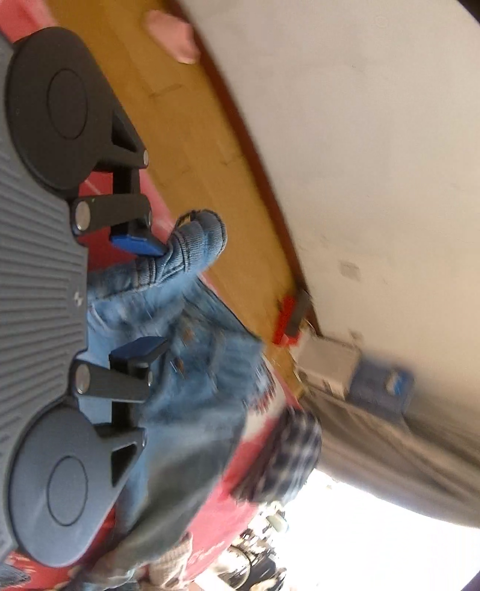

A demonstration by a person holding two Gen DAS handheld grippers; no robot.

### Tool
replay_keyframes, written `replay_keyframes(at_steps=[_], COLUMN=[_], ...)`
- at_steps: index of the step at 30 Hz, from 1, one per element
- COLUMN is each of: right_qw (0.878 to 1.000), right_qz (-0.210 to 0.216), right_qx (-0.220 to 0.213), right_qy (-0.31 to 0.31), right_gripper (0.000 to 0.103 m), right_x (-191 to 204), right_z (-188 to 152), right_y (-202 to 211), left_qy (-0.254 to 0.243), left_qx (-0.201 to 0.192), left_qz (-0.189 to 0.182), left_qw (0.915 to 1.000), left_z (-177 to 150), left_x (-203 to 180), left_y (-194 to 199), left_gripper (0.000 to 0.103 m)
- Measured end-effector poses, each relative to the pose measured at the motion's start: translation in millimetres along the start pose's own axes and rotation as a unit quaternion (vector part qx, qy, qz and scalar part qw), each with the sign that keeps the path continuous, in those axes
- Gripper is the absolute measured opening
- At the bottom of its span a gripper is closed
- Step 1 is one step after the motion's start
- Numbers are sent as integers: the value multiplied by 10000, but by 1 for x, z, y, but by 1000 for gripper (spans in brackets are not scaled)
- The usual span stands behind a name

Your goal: Fold clothes

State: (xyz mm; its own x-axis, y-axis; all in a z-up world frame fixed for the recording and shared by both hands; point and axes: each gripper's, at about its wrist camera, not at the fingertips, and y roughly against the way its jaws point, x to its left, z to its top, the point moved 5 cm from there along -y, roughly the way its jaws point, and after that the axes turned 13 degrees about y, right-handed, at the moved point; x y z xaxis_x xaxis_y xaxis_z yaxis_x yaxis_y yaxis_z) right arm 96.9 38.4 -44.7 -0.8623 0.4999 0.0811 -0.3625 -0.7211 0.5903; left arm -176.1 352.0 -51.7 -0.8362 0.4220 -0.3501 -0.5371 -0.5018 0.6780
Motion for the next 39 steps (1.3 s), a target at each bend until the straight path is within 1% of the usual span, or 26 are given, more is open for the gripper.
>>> replay_keyframes(at_steps=[2,3,4,5,6,8,9,10,11,13,15,17,19,20,22,23,28,31,32,33,34,36,38,39], right_qw=[9988,9966,9923,9845,9734,9422,9250,9132,9019,8862,8766,8686,8605,8582,8611,8603,8512,8454,8404,8270,8109,7768,7507,7441], right_qz=[-481,-799,-1176,-1653,-2151,-3143,-3553,-3734,-3854,-3928,-4054,-4178,-4144,-4129,-4202,-4239,-4343,-4394,-4438,-4536,-4643,-4819,-4891,-4942], right_qx=[-17,-5,22,66,113,156,201,293,396,639,637,548,398,303,224,190,82,34,-15,-140,-283,-522,-681,-710], right_qy=[-66,-208,-387,-584,-783,-1152,-1328,-1607,-1910,-2372,-2512,-2608,-2935,-3034,-2853,-2825,-2946,-3037,-3111,-3317,-3551,-4020,-4388,-4440], right_gripper=[58,58,56,55,55,52,51,51,51,50,50,50,53,54,53,53,53,53,53,54,60,65,66,67], right_x=[7,8,7,2,-4,-18,-25,-33,-42,-61,-89,-125,-166,-185,-214,-227,-302,-349,-365,-382,-399,-433,-455,-457], right_z=[-34,-52,-71,-88,-105,-133,-145,-157,-170,-190,-202,-210,-216,-216,-207,-201,-175,-159,-154,-150,-147,-144,-144,-143], right_y=[32,49,65,83,101,141,159,171,180,181,173,163,155,152,147,146,146,146,150,157,166,180,187,189], left_qy=[-308,-457,-578,-709,-839,-1105,-1202,-1265,-1327,-1447,-1533,-1500,-1436,-1404,-1353,-1347,-1478,-1473,-1491,-1511,-1536,-1571,-1566,-1551], left_qx=[-148,-208,-233,-246,-259,-224,-169,-64,42,256,448,622,760,829,936,976,962,1049,1050,1049,1036,1040,1088,1113], left_qz=[-199,-328,-486,-659,-831,-1155,-1282,-1418,-1543,-1679,-1755,-1782,-1722,-1691,-1595,-1534,-1300,-1215,-1187,-1161,-1153,-1153,-1176,-1196], left_qw=[9992,9982,9969,9950,9927,9869,9843,9818,9791,9748,9714,9705,9716,9720,9734,9741,9757,9760,9760,9761,9759,9753,9746,9743], left_z=[4,5,4,3,2,-2,-6,-12,-19,-37,-54,-68,-76,-80,-87,-89,-92,-93,-94,-95,-97,-101,-105,-107], left_x=[-32,-50,-67,-83,-99,-129,-143,-154,-164,-180,-190,-195,-195,-194,-194,-193,-193,-197,-199,-201,-203,-207,-209,-210], left_y=[0,-1,-2,-2,-2,-2,-2,-5,-7,-14,-19,-26,-31,-34,-39,-41,-43,-45,-44,-44,-42,-40,-39,-39], left_gripper=[50,50,50,50,50,51,51,52,52,52,52,52,52,52,52,52,52,52,52,52,52,52,52,52])
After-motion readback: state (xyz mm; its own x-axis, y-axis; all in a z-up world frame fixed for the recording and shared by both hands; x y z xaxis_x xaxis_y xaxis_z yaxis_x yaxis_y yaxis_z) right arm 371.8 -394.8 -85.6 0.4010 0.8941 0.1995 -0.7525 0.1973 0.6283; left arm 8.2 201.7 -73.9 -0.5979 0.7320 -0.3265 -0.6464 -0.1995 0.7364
